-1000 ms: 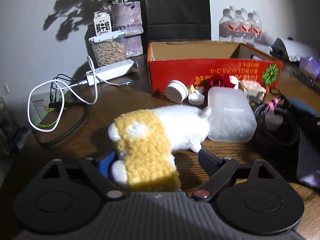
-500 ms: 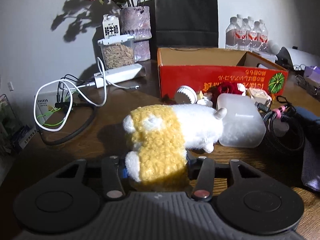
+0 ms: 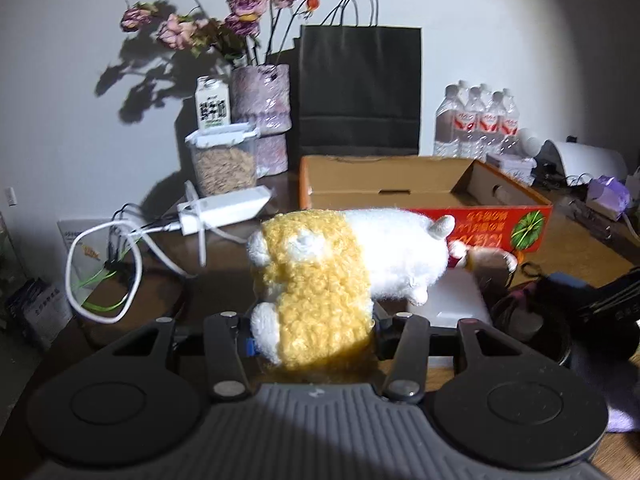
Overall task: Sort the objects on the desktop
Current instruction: 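Carry the plush toy and navy pouch into the cardboard box and open both tools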
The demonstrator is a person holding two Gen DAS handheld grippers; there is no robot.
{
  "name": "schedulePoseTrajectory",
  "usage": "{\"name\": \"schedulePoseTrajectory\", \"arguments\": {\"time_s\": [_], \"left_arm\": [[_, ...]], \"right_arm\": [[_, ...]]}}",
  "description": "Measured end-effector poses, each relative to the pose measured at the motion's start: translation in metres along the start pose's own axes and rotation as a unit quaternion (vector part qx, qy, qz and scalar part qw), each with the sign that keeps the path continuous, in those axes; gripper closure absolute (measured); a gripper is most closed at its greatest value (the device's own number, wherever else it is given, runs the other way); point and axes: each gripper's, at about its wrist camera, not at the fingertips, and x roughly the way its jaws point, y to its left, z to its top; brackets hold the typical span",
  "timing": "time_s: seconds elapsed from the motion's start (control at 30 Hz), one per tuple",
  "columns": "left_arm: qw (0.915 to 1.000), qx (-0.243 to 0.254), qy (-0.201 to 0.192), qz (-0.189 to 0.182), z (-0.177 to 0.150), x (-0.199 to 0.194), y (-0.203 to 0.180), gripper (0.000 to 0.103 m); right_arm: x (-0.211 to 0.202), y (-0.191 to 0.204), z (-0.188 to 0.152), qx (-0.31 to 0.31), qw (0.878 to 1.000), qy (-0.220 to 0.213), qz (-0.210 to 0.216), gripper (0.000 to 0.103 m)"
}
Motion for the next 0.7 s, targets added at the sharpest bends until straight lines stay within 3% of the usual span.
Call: {"name": "schedulePoseTrajectory", "arguments": {"time_s": [0.17,0.37,0.5,0.57,0.7], "left_arm": [[0.9993,-0.007,-0.02,-0.029,0.022,0.0,-0.005,0.054],[0.9986,0.005,-0.038,-0.037,0.046,0.012,-0.016,0.054],[0.9978,0.007,-0.045,-0.049,0.072,0.03,-0.022,0.054],[0.9972,0.009,-0.049,-0.056,0.091,0.042,-0.024,0.054],[0.9967,0.009,-0.036,-0.072,0.133,0.082,-0.027,0.054]], "right_arm": [[-0.025,-0.022,0.005,0.058,0.995,-0.061,0.05,0.045],[-0.064,-0.055,0.01,0.144,0.964,-0.156,0.159,0.045],[-0.074,-0.06,0.032,0.158,0.949,-0.184,0.203,0.044],[-0.076,-0.06,0.048,0.154,0.949,-0.189,0.199,0.044],[-0.066,-0.056,0.091,0.131,0.963,-0.187,0.146,0.044]]}}
